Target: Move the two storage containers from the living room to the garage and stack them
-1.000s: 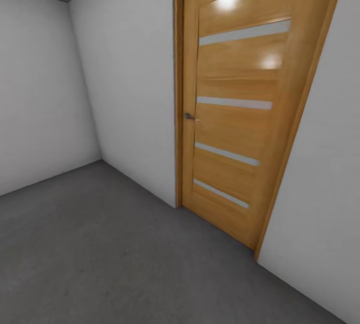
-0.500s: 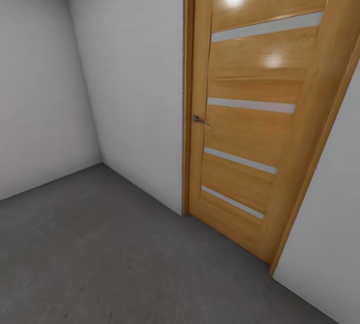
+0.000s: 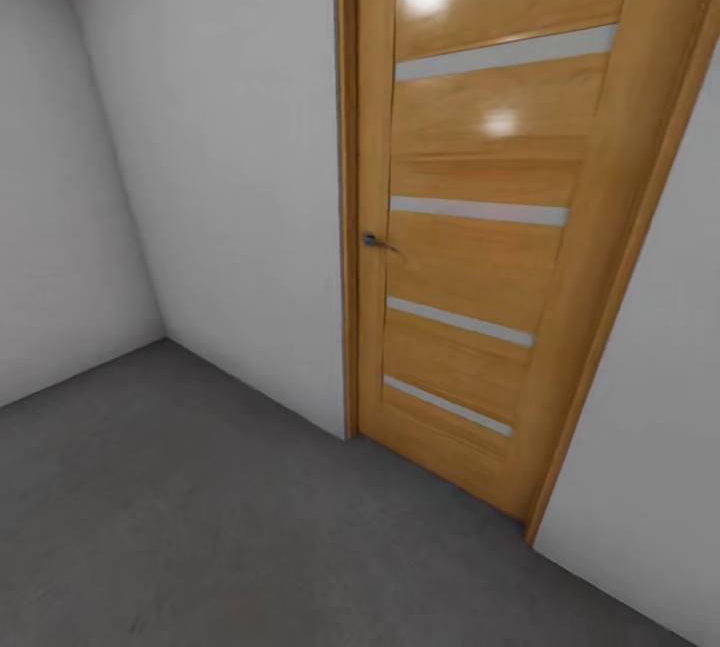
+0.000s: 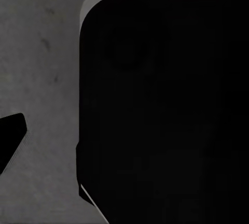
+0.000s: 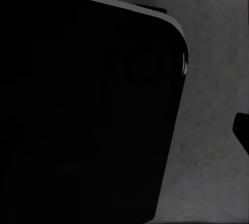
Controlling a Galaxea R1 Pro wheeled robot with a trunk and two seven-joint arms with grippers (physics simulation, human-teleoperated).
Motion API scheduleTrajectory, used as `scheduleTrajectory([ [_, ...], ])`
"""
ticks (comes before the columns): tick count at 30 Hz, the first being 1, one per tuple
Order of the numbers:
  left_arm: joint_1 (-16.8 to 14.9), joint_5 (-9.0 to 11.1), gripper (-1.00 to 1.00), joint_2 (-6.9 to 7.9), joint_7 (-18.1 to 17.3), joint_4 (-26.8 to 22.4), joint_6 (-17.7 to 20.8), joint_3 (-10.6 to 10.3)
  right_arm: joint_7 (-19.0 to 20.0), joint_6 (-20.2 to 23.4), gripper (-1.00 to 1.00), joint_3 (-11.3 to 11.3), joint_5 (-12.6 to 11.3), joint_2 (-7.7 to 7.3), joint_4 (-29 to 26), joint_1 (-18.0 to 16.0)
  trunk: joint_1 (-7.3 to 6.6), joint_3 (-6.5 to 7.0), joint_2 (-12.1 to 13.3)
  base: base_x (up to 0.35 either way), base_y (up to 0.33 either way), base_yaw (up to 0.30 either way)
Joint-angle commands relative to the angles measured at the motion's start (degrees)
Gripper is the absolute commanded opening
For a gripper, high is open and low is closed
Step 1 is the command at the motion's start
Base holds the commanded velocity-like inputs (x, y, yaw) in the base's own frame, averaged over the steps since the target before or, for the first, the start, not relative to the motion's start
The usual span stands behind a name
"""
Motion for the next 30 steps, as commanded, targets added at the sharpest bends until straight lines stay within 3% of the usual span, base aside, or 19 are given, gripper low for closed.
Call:
scheduleTrajectory([
  [1,0.0,0.35,1.0,0.0,0.01,-0.02,-0.05,0.01,-0.13,-0.22,1.0,-0.11,0.35,0.0,0.06,-0.02,0.0,-0.04,-0.02,0.008,0.01,-0.294],
  [6,0.0,0.35,1.0,-0.07,0.02,-0.02,-0.41,0.08,-0.27,-0.3,1.0,-0.14,0.24,0.0,0.08,-0.02,0.0,-0.04,-0.02,0.002,0.003,-0.294],
  [12,0.0,-0.1,1.0,-0.22,-0.04,0.0,-3.74,-0.34,-0.28,-0.42,1.0,-0.16,0.2,0.0,0.08,-0.02,0.0,-0.04,-0.02,0.0,0.0,-0.295],
  [30,0.0,-0.22,1.0,0.35,-0.07,-0.22,-4.07,-0.67,0.09,-0.18,1.0,0.27,0.62,-0.02,0.08,-0.02,0.0,-0.04,-0.02,0.0,0.0,-0.289],
])
